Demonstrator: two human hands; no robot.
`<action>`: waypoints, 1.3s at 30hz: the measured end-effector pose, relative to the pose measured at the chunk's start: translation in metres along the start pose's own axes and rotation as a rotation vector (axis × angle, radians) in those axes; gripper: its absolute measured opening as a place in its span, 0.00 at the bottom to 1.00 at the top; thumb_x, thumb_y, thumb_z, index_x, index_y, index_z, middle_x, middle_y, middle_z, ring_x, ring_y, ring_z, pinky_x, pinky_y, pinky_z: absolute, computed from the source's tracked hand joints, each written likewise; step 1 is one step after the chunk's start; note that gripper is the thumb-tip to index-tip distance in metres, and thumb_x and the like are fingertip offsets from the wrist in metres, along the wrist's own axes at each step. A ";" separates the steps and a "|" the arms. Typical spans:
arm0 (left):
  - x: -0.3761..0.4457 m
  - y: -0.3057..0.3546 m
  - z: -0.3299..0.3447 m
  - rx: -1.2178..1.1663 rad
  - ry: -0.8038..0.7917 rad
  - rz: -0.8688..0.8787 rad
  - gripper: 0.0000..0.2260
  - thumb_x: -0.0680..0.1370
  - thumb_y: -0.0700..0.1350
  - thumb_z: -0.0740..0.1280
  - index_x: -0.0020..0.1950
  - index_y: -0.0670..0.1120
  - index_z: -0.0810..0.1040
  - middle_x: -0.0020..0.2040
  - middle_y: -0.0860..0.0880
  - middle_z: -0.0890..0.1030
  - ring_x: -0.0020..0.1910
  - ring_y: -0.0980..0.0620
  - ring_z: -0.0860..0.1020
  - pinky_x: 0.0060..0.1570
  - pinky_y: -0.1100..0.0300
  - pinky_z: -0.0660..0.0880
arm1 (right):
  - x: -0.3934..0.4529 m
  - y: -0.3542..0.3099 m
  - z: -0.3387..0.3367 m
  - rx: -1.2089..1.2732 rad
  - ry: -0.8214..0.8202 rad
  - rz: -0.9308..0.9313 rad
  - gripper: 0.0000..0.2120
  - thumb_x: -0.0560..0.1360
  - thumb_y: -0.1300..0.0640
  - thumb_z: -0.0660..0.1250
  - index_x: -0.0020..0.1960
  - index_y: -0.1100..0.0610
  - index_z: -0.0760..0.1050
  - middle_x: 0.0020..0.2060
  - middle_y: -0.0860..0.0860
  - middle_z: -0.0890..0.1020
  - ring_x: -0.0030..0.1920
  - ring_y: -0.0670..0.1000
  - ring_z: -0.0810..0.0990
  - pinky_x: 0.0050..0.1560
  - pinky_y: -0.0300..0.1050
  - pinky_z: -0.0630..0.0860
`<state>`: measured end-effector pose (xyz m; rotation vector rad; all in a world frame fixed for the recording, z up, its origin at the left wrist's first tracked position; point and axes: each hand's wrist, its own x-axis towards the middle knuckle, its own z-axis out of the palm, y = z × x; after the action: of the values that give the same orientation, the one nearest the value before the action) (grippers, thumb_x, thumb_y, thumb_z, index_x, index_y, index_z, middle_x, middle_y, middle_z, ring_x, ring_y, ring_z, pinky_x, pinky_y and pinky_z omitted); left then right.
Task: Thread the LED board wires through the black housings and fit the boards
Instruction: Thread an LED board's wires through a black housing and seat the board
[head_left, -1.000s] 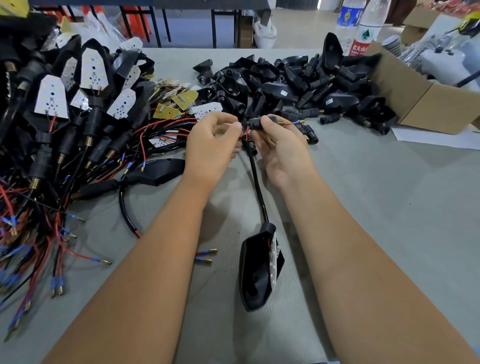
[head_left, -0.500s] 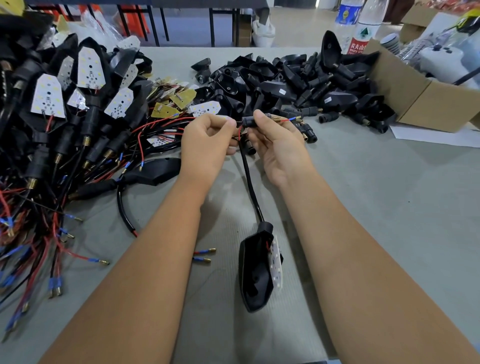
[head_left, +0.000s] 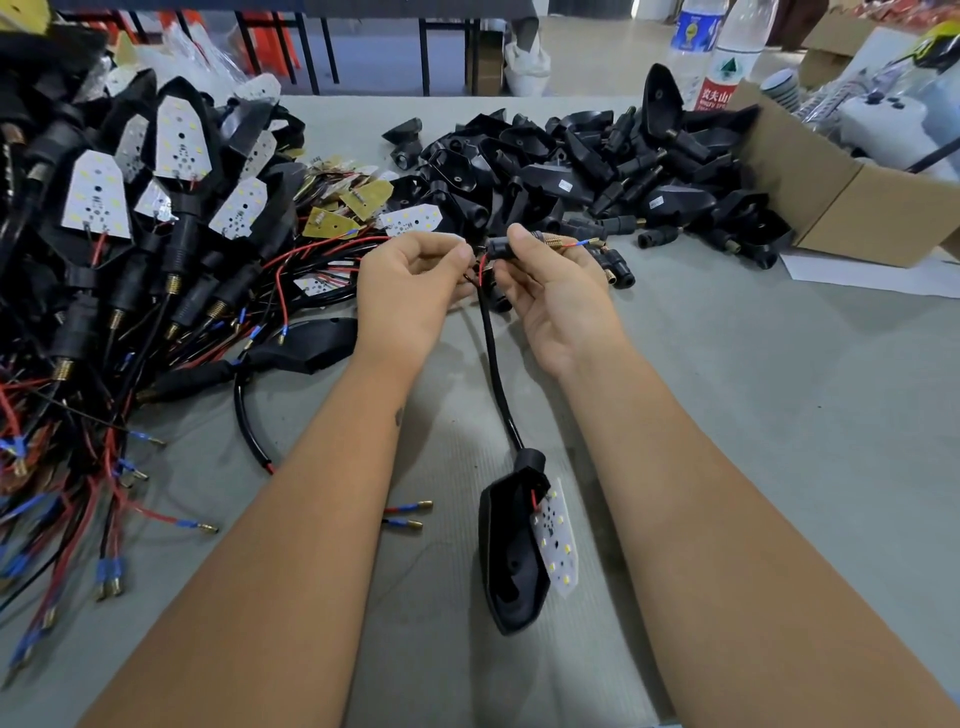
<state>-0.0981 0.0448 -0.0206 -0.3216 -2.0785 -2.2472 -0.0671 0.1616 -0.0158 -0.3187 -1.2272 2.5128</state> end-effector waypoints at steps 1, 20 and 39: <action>-0.001 0.000 0.000 0.027 -0.009 0.018 0.04 0.78 0.36 0.69 0.45 0.43 0.80 0.38 0.46 0.81 0.32 0.59 0.79 0.36 0.69 0.76 | 0.000 0.001 0.001 -0.024 -0.008 -0.007 0.07 0.76 0.66 0.69 0.46 0.60 0.70 0.39 0.56 0.80 0.34 0.49 0.79 0.36 0.36 0.78; -0.005 -0.002 0.002 0.055 -0.140 -0.015 0.07 0.79 0.34 0.67 0.47 0.46 0.77 0.41 0.46 0.81 0.29 0.55 0.81 0.30 0.62 0.79 | -0.001 0.001 0.001 -0.230 -0.014 -0.121 0.03 0.78 0.63 0.67 0.46 0.58 0.74 0.33 0.53 0.78 0.32 0.51 0.74 0.35 0.42 0.75; -0.003 -0.004 -0.003 0.125 -0.334 -0.111 0.09 0.81 0.36 0.63 0.48 0.48 0.80 0.33 0.51 0.82 0.25 0.55 0.76 0.26 0.65 0.74 | 0.008 -0.010 -0.017 -0.213 0.310 -0.225 0.14 0.82 0.56 0.60 0.43 0.58 0.80 0.34 0.50 0.78 0.31 0.46 0.74 0.35 0.38 0.74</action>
<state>-0.0964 0.0417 -0.0255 -0.6274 -2.4415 -2.2385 -0.0668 0.1821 -0.0186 -0.5641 -1.3208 2.0561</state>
